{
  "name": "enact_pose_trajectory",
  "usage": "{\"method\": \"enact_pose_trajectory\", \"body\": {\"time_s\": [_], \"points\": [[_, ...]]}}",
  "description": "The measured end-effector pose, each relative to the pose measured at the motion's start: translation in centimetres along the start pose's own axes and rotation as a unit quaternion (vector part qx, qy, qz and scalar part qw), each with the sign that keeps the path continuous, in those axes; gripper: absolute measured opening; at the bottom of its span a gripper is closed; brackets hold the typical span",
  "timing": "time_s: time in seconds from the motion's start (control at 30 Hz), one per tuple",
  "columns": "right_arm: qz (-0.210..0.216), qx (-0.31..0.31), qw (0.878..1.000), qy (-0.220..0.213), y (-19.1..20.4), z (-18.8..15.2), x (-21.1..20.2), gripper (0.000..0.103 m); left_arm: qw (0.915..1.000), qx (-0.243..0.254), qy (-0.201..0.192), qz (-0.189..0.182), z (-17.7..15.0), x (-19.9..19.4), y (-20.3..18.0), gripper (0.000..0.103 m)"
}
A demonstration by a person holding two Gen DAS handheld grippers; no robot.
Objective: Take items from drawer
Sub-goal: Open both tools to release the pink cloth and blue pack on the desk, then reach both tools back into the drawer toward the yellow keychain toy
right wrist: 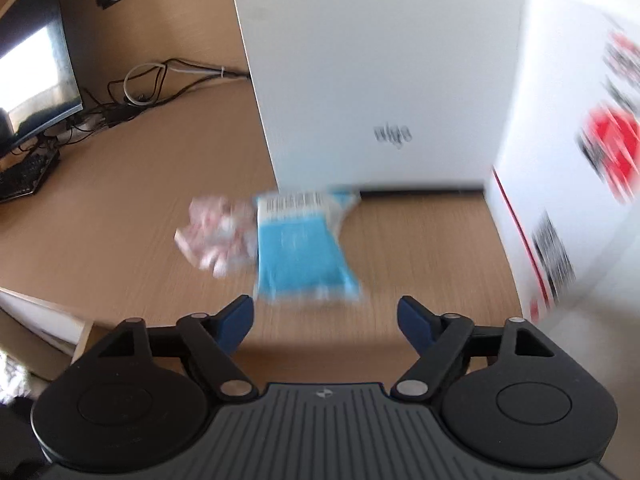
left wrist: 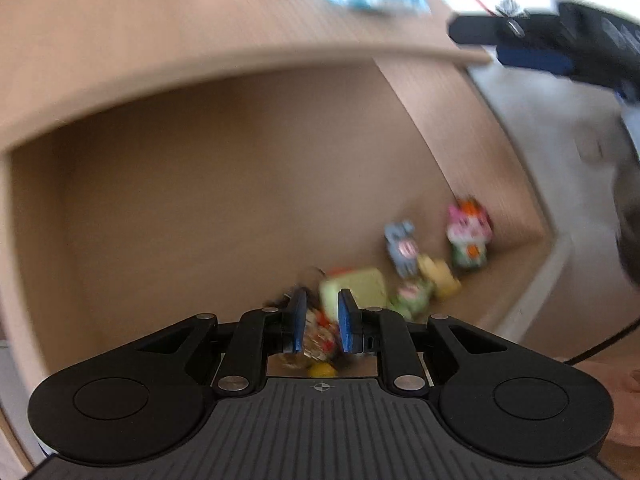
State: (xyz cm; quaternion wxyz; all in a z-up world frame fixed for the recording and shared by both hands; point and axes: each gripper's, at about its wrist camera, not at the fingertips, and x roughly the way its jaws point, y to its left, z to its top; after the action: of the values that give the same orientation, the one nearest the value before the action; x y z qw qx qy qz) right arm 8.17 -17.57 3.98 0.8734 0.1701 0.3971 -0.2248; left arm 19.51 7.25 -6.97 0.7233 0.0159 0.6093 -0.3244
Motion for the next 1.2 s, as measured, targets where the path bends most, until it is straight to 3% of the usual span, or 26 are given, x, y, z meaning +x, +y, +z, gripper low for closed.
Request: {"method": "enact_pose_trajectory", "body": {"time_s": [0.17, 0.33, 0.43, 0.6, 0.73, 0.87, 0.93, 1.07, 1.13, 1.2], "points": [[-0.016, 0.002, 0.999, 0.04, -0.2, -4.9, -1.6, 0.084, 0.9994, 0.021, 0.027, 0.004, 0.9, 2.2, -1.3, 0.019], [-0.021, -0.002, 0.997, 0.078, -0.2, -9.2, -2.8, 0.084, 0.9985, -0.04, 0.034, -0.014, 2.0, 2.7, 0.7, 0.019], [-0.009, 0.014, 0.995, 0.1, -0.7, -10.4, -3.0, 0.084, 0.997, -0.072, 0.028, -0.005, 1.6, 1.6, 2.5, 0.019], [0.038, 0.051, 0.985, 0.157, -0.4, -10.4, -0.9, 0.084, 0.9943, -0.094, -0.029, 0.04, -0.4, -2.5, 4.2, 0.019], [0.089, 0.075, 0.964, 0.239, 1.5, -10.0, 3.3, 0.087, 0.9864, -0.127, -0.095, 0.043, -1.9, -6.5, 5.2, 0.019], [0.081, 0.041, 0.95, 0.299, 5.2, -10.0, 7.4, 0.093, 0.9752, -0.164, -0.143, 0.043, -4.0, -9.1, 6.4, 0.019], [0.075, 0.015, 0.942, 0.326, 7.0, -10.3, 9.2, 0.102, 0.9714, -0.18, -0.149, 0.04, -5.1, -9.5, 6.7, 0.019], [0.042, -0.016, 0.931, 0.362, 9.3, -10.7, 11.8, 0.103, 0.966, -0.204, -0.156, 0.033, -7.1, -10.4, 7.5, 0.019], [0.035, -0.048, 0.928, 0.367, 10.3, -10.6, 12.2, 0.101, 0.9638, -0.215, -0.155, 0.029, -7.9, -10.2, 7.9, 0.019], [0.024, -0.087, 0.925, 0.369, 11.0, -10.7, 12.2, 0.081, 0.9635, -0.219, -0.151, 0.03, -8.5, -10.2, 8.2, 0.019]]}}
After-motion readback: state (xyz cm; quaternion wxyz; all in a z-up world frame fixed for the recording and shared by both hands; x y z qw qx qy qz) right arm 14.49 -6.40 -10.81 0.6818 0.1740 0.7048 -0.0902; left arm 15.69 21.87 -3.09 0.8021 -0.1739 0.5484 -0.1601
